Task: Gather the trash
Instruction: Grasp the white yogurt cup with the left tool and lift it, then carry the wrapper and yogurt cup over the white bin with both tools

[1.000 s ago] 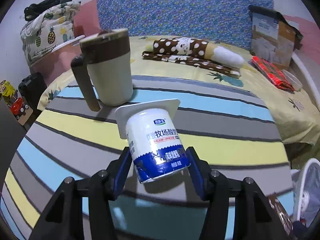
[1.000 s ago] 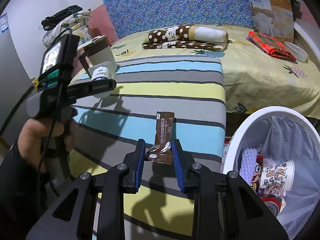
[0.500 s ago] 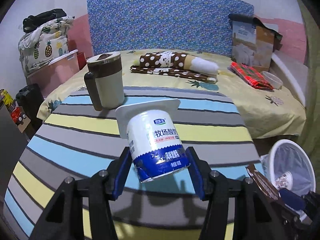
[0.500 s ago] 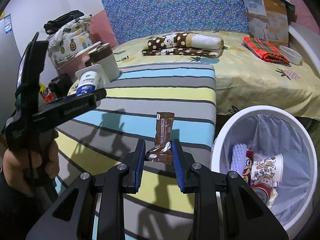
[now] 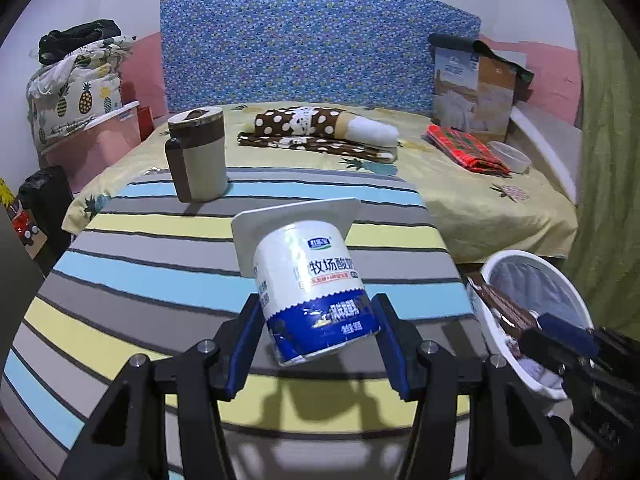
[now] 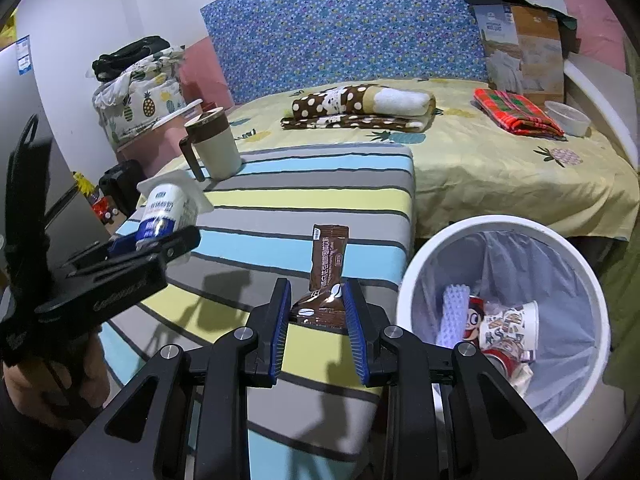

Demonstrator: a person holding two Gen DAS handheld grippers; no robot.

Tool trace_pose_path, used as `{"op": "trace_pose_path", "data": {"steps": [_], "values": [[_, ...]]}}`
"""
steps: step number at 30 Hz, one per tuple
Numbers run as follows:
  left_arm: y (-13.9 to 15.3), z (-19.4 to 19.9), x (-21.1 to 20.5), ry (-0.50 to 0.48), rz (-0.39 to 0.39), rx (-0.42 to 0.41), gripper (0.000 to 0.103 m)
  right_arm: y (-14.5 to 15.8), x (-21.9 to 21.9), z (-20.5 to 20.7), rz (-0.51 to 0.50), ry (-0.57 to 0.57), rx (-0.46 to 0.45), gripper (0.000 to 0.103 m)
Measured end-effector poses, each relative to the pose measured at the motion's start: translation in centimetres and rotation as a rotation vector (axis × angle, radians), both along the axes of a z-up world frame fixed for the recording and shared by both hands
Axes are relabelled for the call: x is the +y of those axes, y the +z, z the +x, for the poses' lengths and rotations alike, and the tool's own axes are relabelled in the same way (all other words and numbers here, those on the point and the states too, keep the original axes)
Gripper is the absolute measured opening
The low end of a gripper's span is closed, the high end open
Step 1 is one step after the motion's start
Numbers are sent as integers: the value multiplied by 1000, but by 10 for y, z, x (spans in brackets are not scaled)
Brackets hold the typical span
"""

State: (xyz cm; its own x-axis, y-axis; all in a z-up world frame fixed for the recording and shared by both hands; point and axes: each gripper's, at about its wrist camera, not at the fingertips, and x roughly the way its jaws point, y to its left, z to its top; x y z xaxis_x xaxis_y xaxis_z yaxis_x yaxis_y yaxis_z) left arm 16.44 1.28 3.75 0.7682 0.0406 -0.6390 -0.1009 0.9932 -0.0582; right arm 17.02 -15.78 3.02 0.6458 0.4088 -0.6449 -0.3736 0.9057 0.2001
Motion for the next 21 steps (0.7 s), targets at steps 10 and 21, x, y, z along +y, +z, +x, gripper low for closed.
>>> {"op": "trace_pose_path", "data": {"steps": [10,21], "values": [[1,-21,-21,-99,-53,2,57,0,-17,-10,3,-46,-4,29],[-6,-14,-75,-256,-67,33,57,-5,-69,-13,6,-190,13,29]]}}
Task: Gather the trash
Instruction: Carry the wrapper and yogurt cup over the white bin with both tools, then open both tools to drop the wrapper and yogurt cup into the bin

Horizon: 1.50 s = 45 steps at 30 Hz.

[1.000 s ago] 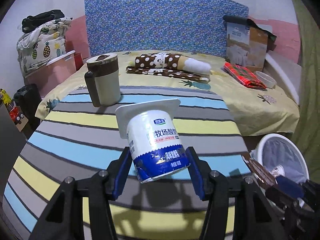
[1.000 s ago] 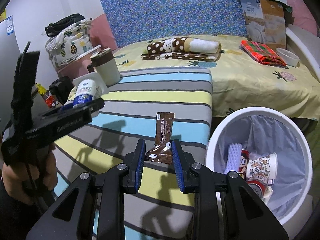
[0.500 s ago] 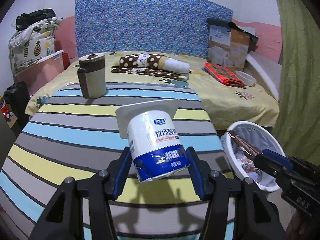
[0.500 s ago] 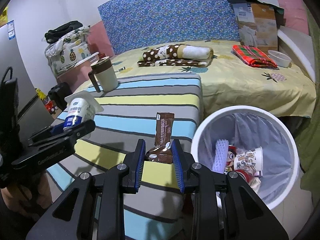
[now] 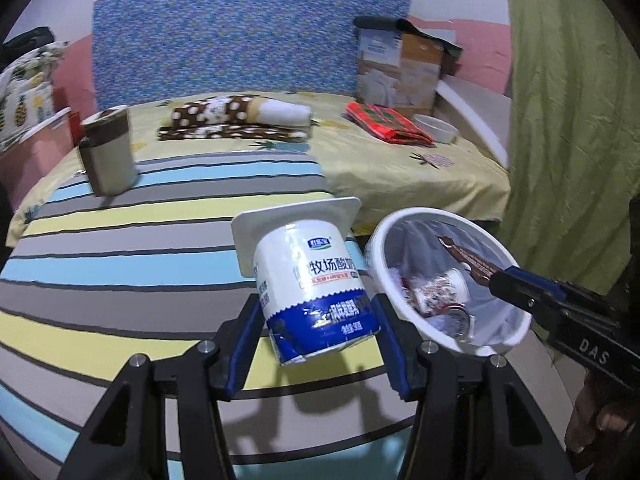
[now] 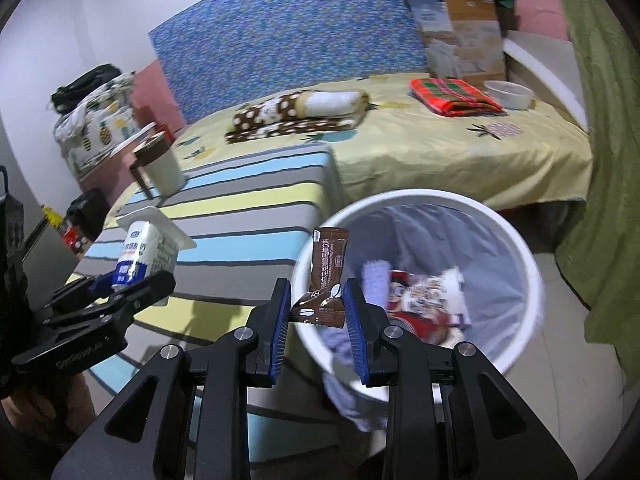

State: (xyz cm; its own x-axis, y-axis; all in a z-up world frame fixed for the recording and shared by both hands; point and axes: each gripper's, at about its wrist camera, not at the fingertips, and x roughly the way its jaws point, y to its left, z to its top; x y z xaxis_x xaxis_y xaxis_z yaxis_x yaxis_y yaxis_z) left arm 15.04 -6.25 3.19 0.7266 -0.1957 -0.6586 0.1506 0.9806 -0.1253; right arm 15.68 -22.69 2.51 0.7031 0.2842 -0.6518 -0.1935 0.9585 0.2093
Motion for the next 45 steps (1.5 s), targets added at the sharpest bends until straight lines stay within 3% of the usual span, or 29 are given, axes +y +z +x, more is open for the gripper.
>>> {"op": "trace_pose_path", "data": {"steps": [22,32,37,45], "values": [[-21,26,-92,-243,7,72,57,-28,-62,2,26,-141,88,30],[-42,40,-107,-275,5,141,58,-42,-74,7,41,-144,153,31],[-42,40,-105,-275,-10,139,61,-38,-75,6,49,-144,136,40],[-35,31,-93,-264,-32,121,61,-28,-71,-1,47,-141,100,41]]}}
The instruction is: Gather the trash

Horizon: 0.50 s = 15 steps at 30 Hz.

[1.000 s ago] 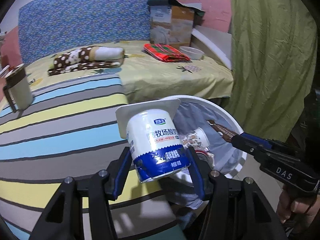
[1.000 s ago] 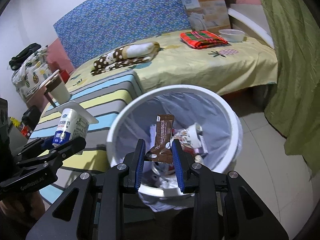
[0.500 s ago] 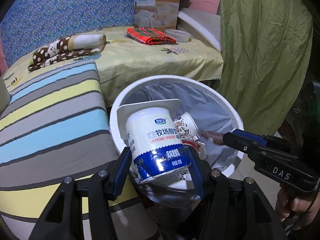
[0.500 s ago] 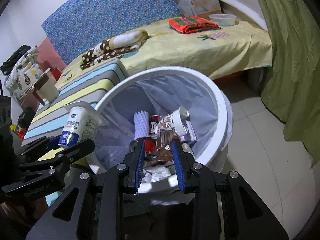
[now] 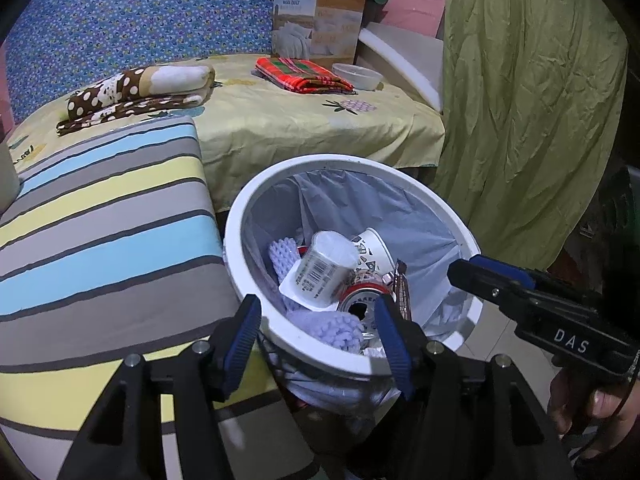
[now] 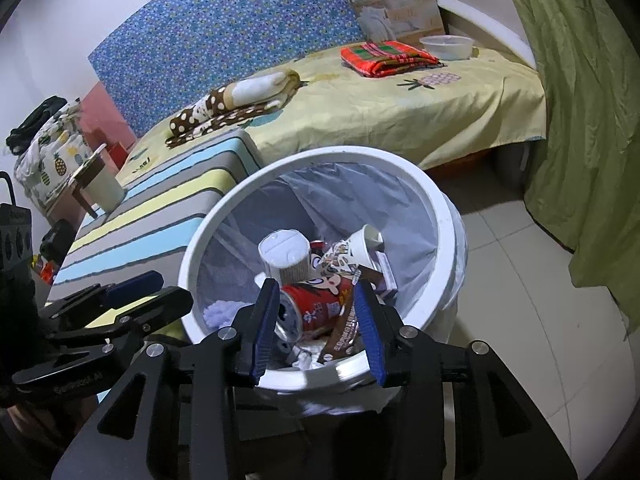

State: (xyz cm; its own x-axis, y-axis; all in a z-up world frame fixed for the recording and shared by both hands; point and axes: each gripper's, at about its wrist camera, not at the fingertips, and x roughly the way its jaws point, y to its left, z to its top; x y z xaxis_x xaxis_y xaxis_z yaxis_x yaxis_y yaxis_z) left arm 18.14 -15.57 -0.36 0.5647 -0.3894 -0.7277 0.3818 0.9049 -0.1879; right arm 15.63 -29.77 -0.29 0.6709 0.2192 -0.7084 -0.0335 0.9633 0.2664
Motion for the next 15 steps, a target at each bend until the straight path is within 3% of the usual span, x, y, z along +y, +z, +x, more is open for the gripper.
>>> {"op": "trace_pose_path", "data": {"steps": [15], "values": [[22,-40,25,58,-2,-69,61,25,34,-23,-62,57,-75,47]]}}
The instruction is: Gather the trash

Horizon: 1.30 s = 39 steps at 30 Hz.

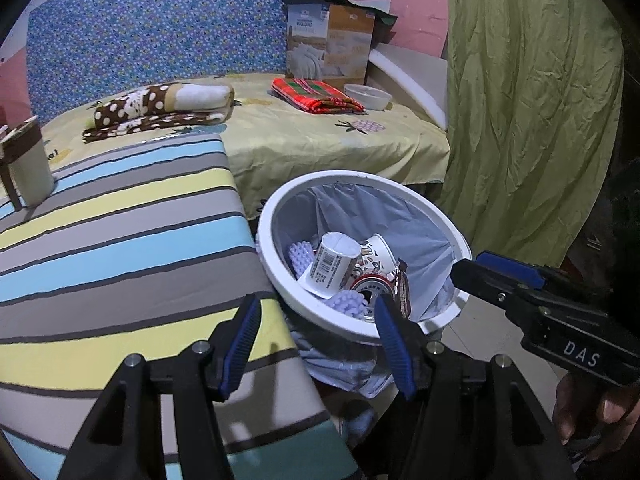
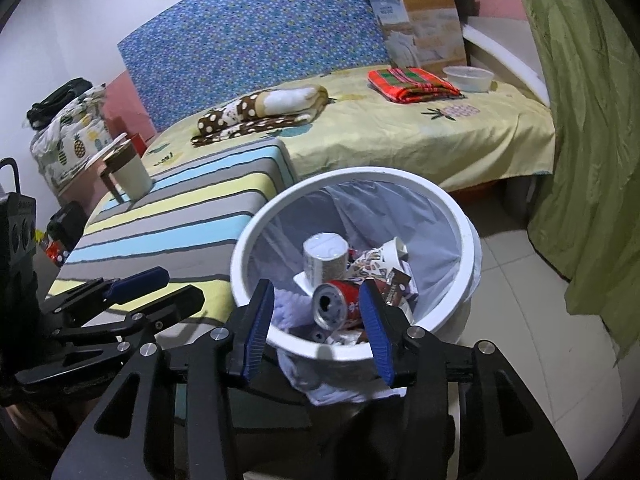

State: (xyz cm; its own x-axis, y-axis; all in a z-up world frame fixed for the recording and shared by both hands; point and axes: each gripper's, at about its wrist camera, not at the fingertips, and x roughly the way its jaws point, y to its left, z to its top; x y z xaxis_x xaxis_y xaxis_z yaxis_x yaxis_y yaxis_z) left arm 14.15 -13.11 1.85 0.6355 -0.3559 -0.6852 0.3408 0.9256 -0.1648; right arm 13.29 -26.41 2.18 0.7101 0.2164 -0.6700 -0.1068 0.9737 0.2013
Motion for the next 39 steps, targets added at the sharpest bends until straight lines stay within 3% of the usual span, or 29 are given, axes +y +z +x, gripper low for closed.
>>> {"op": "trace_pose_path", "data": {"steps": [39], "values": [[18,-83,29,113,38,-91,61,13,33,-60,-66,72,-100,48]]}}
